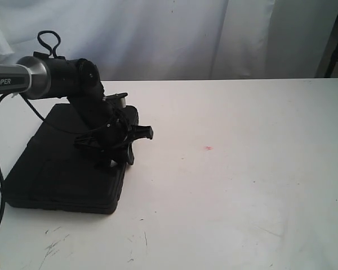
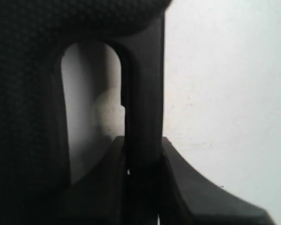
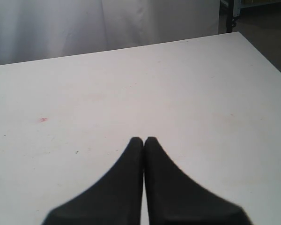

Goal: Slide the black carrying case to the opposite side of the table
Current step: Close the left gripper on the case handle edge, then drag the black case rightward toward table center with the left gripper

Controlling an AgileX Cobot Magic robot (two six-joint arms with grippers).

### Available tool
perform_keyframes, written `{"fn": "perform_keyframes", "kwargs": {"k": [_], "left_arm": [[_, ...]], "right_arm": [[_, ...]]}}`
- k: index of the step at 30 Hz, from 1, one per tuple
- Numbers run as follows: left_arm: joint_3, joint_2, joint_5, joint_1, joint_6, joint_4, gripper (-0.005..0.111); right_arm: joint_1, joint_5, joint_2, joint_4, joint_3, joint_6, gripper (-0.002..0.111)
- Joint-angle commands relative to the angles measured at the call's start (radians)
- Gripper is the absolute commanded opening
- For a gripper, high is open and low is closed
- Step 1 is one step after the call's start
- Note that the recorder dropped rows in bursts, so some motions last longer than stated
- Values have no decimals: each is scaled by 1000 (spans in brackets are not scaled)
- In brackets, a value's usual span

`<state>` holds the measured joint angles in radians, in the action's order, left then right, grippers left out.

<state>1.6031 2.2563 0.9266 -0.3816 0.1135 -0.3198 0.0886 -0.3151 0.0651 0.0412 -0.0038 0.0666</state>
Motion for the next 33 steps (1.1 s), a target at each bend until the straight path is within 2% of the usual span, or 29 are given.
{"fn": "perform_keyframes", "kwargs": {"k": [1,6,14,24,33], "left_arm": [[-3,1,14,-6,14,-106,0],[-3,1,11,-6,-21,-187,0],[-3,1,13,-6,-153,-400,0],[-3,-54,-20,-25,-218,-459,0],[9,-70,-99,-89,-136,-450,0]], "right_arm": [[-7,6,-6,2,4,-6,0],[-7,6,-6,2,4,-6,0],[-7,6,-6,2,4,-6,0],[-7,6,-6,2,4,-6,0],[-7,6,-6,2,4,-6,0]]}}
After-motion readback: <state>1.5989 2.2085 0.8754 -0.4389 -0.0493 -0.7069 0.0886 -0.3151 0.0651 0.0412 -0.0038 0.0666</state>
